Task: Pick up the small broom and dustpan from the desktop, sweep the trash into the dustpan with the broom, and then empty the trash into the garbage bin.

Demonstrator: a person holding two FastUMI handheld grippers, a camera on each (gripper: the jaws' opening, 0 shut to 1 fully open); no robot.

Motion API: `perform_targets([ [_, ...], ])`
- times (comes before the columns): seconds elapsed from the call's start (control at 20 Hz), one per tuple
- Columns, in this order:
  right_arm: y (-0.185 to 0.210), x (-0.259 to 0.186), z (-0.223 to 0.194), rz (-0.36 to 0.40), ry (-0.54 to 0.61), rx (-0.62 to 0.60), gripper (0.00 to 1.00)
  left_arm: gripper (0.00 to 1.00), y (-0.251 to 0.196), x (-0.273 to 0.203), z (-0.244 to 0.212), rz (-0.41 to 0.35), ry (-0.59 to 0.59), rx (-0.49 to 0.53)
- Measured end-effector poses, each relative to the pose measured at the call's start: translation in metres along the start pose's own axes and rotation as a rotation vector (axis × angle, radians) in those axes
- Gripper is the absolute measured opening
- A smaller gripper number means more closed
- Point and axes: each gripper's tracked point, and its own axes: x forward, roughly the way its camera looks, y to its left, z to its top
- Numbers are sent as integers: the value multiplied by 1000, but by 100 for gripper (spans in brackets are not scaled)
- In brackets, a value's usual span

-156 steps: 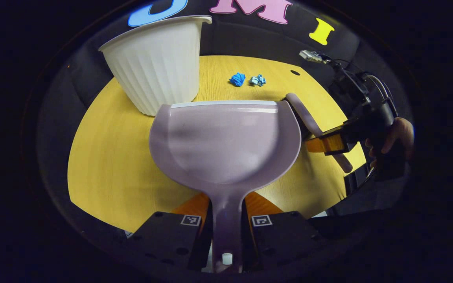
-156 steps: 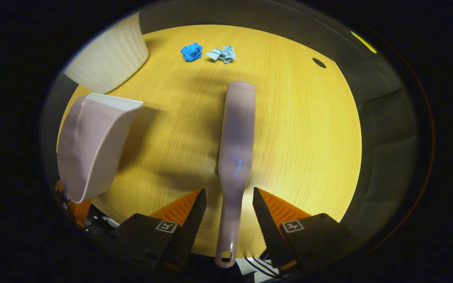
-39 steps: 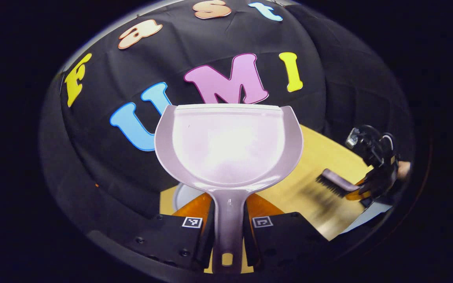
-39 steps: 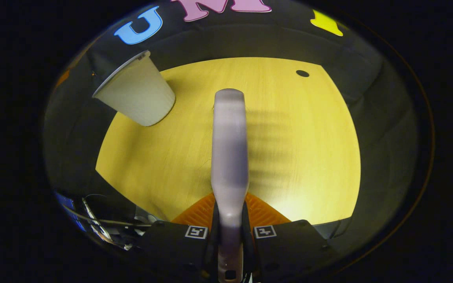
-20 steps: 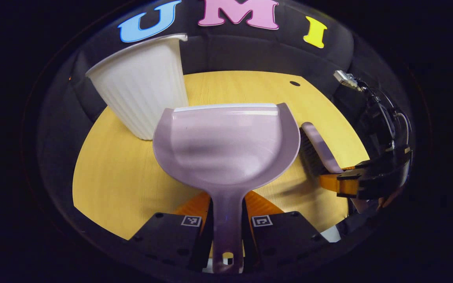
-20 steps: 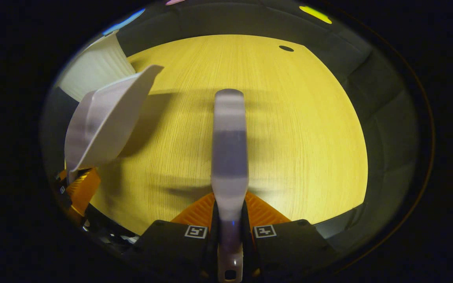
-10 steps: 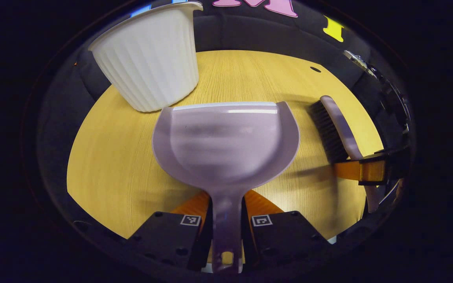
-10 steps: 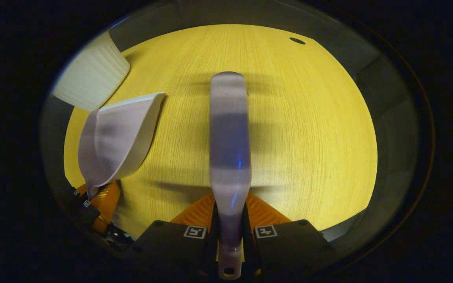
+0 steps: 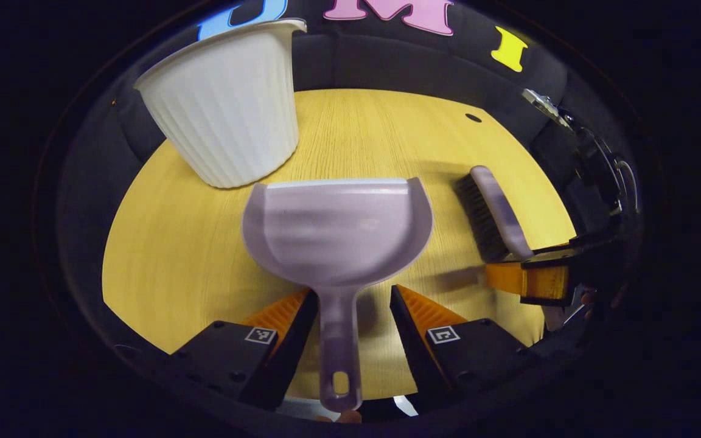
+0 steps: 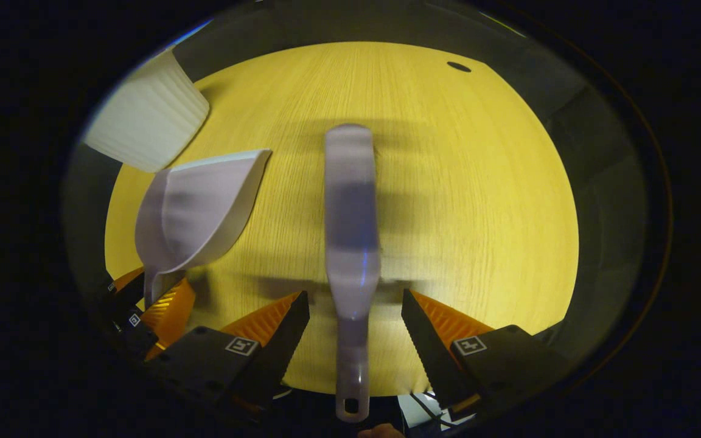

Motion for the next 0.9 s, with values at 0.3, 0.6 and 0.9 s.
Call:
perform_targets([
  [0.3,6,-110,40,8,-402,-32,99,72,26,-139,84,36,-536,26],
  [0.6,34,-187,95,24,-893,-106,98,72,43,-245,125,1,-852,-89],
  [0.9,46,-224,101,67,-999,-117,100,71,58,-286,120,48,-967,-54],
])
